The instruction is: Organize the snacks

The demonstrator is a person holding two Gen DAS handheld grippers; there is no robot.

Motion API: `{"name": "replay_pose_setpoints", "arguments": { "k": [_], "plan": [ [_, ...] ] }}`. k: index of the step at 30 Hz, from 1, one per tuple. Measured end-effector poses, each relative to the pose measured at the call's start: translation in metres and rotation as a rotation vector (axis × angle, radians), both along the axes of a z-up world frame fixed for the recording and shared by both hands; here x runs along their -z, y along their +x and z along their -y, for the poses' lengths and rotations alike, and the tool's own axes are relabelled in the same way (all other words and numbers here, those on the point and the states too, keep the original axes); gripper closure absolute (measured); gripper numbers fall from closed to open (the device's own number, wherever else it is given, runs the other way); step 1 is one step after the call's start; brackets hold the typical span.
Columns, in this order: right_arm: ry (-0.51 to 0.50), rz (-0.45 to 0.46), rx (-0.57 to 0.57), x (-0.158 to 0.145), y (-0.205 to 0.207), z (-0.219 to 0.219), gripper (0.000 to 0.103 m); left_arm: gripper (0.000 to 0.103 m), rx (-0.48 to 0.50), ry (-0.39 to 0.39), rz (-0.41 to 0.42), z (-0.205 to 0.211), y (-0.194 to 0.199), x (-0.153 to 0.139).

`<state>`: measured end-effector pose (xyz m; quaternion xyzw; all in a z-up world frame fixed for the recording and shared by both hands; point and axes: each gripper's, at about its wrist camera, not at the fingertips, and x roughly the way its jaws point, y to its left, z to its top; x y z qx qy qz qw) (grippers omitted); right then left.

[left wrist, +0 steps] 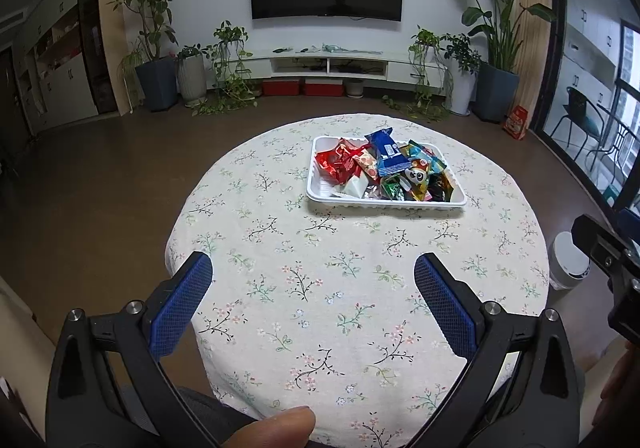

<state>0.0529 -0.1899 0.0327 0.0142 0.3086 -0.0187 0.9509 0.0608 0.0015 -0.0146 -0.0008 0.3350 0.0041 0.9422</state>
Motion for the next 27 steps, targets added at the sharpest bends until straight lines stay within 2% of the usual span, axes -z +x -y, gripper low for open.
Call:
{"name": "replay_pose_setpoints", "arguments": {
  "k": [27],
  "plan": [
    [-0.002, -0.022, 0.003, 0.006, -0.001, 0.003, 0.004, 0.0, 0.006, 0.007, -0.01, -0.002, 0.006, 0.011]
  ]
}}
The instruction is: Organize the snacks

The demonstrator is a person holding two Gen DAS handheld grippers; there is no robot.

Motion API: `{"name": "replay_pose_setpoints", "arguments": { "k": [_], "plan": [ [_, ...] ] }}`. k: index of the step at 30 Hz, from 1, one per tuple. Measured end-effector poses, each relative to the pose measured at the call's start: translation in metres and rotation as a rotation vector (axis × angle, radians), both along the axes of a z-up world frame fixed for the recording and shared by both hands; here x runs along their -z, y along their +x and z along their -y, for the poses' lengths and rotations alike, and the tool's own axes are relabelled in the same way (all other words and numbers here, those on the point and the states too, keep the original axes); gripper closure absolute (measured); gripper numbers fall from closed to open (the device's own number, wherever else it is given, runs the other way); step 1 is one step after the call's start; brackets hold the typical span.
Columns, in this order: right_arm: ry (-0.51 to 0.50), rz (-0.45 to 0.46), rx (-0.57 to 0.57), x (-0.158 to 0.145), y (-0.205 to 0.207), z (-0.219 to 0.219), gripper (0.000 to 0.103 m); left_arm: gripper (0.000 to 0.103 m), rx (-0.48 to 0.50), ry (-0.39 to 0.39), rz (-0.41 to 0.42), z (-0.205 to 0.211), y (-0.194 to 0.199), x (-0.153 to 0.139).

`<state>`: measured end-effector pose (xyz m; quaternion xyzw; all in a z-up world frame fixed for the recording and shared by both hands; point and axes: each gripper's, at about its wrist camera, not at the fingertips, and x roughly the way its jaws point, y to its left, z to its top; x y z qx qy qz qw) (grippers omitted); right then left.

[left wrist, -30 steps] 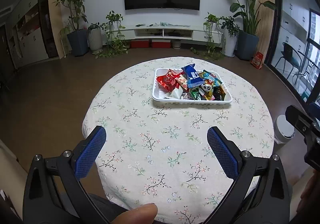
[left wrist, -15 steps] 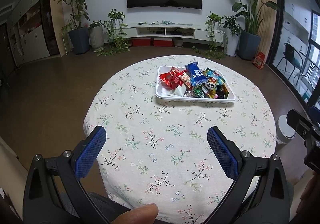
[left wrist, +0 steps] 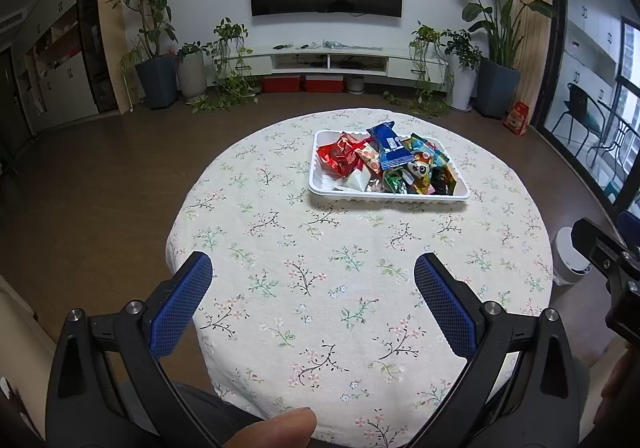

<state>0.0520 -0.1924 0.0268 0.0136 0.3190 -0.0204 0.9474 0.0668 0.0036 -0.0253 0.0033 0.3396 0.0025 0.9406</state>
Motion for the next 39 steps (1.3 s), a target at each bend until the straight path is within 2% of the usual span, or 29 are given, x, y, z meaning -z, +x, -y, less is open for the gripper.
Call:
{"name": "replay_pose_setpoints", "arguments": {
  "k": [12, 39],
  "plan": [
    [0.003, -0.026, -0.001, 0.011, -0.001, 0.002, 0.004, 0.0, 0.01, 0.002, -0.01, 0.001, 0.0, 0.003],
    [0.001, -0.039, -0.003, 0.012, 0.001, 0.0, 0.004, 0.0, 0.021, 0.006, -0.009, 0.0, 0.0, 0.005]
  ]
}}
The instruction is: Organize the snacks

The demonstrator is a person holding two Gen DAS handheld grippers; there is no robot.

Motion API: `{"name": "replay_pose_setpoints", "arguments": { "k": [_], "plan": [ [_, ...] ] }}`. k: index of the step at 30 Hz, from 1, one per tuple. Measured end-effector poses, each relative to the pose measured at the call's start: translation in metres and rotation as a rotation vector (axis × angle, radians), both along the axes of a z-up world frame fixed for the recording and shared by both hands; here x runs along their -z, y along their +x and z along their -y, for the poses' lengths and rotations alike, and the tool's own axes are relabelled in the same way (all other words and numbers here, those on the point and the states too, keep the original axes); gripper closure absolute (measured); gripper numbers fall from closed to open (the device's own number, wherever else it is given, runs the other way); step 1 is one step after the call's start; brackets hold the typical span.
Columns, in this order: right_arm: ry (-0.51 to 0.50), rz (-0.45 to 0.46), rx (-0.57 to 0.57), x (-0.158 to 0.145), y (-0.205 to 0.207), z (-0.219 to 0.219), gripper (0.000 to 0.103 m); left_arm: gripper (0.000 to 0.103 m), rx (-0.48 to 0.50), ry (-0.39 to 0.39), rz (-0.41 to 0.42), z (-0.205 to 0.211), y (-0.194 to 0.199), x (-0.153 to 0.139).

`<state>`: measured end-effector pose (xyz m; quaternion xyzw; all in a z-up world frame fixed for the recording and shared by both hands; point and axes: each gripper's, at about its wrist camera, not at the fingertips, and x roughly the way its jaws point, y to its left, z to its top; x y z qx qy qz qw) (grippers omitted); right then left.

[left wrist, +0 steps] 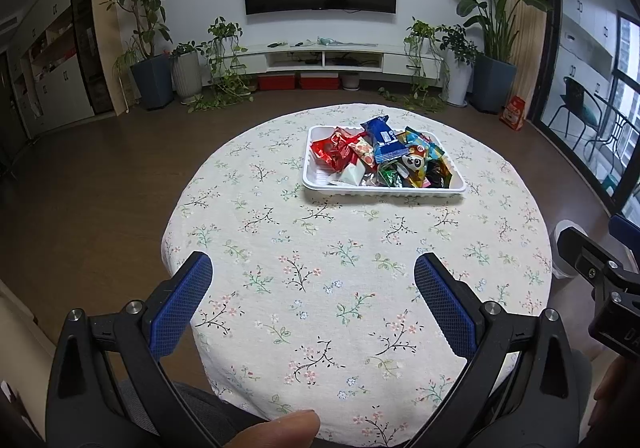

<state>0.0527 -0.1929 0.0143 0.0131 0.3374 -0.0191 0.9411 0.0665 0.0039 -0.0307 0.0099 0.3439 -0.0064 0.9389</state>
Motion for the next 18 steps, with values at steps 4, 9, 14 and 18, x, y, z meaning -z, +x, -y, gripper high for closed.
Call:
{"name": "replay_pose_setpoints", "arguments": {
  "k": [4, 9, 14, 18],
  "plan": [
    [-0.001, -0.002, 0.001, 0.003, -0.0012, 0.0002, 0.004, 0.0, 0.001, -0.001, -0.001, -0.0001, 0.0003, 0.0011],
    [0.0, -0.004, 0.0, 0.0036, -0.001, 0.0005, 0.004, 0.0, 0.004, -0.001, -0.001, 0.0008, 0.0002, 0.0006],
    [0.0, -0.006, -0.001, 0.0053, -0.0015, 0.001, 0.004, 0.0, 0.004, -0.001, -0.001, 0.0007, 0.0, 0.0004],
    [0.0, -0.007, -0.001, 0.0052, -0.0012, 0.001, 0.004, 0.0, 0.004, 0.0, -0.001, 0.0007, 0.0, 0.0005]
  ]
}}
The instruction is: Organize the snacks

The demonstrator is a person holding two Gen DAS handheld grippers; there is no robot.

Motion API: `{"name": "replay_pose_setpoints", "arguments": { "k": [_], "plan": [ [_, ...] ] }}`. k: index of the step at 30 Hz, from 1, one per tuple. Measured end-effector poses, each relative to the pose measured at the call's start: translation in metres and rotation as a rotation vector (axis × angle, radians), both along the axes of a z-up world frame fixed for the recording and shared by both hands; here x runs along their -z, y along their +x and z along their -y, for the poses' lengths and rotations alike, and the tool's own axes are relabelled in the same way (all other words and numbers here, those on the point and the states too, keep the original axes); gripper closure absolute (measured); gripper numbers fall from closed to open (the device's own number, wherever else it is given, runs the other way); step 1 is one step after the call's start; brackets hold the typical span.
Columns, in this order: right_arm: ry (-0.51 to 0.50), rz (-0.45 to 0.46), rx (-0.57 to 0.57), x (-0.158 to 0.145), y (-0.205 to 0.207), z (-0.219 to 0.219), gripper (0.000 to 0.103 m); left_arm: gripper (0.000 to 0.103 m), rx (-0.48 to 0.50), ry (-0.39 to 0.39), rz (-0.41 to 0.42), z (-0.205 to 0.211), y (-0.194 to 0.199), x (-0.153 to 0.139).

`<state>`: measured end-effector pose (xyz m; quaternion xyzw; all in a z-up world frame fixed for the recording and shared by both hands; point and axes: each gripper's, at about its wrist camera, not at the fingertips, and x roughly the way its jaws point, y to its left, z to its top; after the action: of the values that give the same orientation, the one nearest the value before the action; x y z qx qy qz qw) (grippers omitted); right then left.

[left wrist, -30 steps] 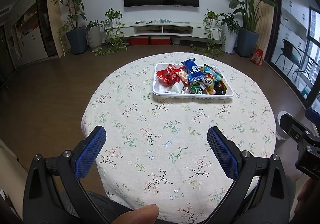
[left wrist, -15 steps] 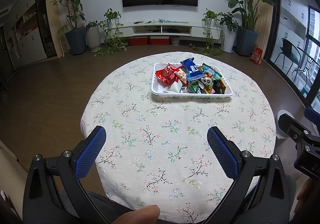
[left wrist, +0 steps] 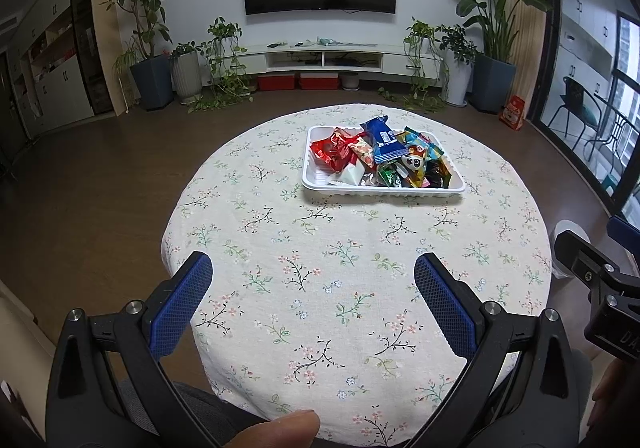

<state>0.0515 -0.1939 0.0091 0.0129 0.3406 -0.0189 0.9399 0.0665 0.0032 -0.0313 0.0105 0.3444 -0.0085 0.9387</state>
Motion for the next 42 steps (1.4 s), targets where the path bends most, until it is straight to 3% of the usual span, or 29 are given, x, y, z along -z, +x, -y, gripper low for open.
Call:
{"name": "replay_pose_setpoints", "arguments": {
  "k": [42],
  "plan": [
    [0.001, -0.024, -0.007, 0.012, -0.005, 0.0, 0.004, 0.0, 0.01, 0.004, 0.0, 0.0, -0.002, 0.001]
  ]
}}
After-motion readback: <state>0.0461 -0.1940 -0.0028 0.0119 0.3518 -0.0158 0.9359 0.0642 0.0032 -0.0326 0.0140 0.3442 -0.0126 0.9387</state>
